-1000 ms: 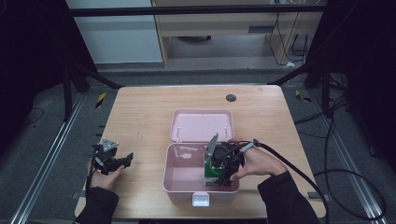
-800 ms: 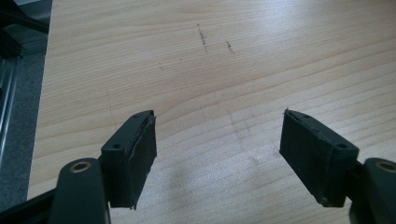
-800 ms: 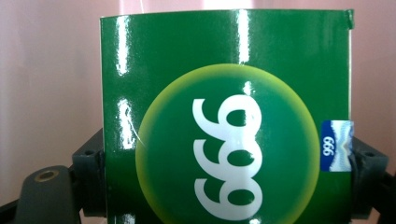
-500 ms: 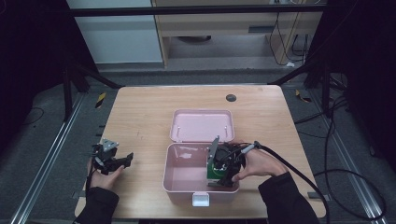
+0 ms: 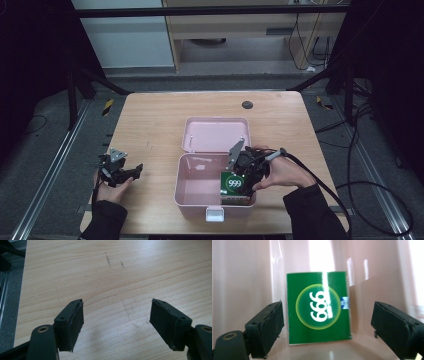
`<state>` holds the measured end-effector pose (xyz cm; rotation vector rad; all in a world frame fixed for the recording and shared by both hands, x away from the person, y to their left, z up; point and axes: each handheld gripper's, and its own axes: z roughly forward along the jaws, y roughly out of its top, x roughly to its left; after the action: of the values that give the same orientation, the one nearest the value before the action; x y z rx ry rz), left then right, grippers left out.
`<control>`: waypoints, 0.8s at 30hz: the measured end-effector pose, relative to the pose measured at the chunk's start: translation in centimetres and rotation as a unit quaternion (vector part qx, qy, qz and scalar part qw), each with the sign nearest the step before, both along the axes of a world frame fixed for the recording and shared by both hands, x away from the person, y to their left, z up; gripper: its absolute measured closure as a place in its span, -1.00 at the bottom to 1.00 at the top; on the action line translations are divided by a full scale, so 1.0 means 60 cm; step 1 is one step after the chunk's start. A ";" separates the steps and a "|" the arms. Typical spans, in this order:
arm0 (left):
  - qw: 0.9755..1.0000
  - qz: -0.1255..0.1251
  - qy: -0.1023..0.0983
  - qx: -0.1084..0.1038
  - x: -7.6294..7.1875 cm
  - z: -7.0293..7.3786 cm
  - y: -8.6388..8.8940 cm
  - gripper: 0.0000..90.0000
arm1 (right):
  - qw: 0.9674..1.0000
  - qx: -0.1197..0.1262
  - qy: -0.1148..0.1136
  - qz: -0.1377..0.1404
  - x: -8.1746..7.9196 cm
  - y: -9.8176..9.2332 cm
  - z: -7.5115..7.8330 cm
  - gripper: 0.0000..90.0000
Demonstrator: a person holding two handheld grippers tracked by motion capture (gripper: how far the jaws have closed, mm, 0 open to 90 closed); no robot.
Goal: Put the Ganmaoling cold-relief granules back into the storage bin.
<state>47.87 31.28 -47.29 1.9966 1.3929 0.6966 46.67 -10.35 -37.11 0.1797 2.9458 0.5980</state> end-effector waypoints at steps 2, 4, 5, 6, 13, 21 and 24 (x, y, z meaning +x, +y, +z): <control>1.000 0.000 0.000 -0.002 0.000 0.000 0.000 -0.41 | 0.999 0.029 -0.013 -0.019 -0.002 -0.015 0.020 -0.72; 1.000 -0.001 0.000 -0.004 -0.001 0.000 0.000 -0.41 | 0.998 0.044 -0.028 -0.028 -0.003 -0.027 0.033 -0.69; 1.000 -0.002 0.000 -0.004 -0.001 0.000 0.000 -0.40 | 0.998 0.051 -0.033 -0.034 -0.004 -0.034 0.039 -0.69; 1.000 -0.002 0.000 -0.004 -0.001 0.000 0.000 -0.40 | 0.997 0.056 -0.038 -0.039 -0.005 -0.041 0.045 -0.69; 1.000 -0.004 0.002 -0.007 -0.001 0.000 -0.001 -0.36 | 0.982 0.131 -0.078 -0.110 -0.012 -0.105 0.065 -0.64; 1.000 -0.003 0.002 -0.010 -0.001 0.000 -0.002 -0.32 | 0.953 0.198 -0.111 -0.202 -0.022 -0.170 0.041 -0.74; 1.000 -0.005 0.002 -0.012 -0.001 0.001 -0.003 -0.28 | 0.936 0.220 -0.124 -0.246 -0.025 -0.190 0.026 -0.75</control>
<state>47.81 31.13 -47.25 1.9865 1.3874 0.6684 45.17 -21.76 -35.57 0.7909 2.3469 1.0836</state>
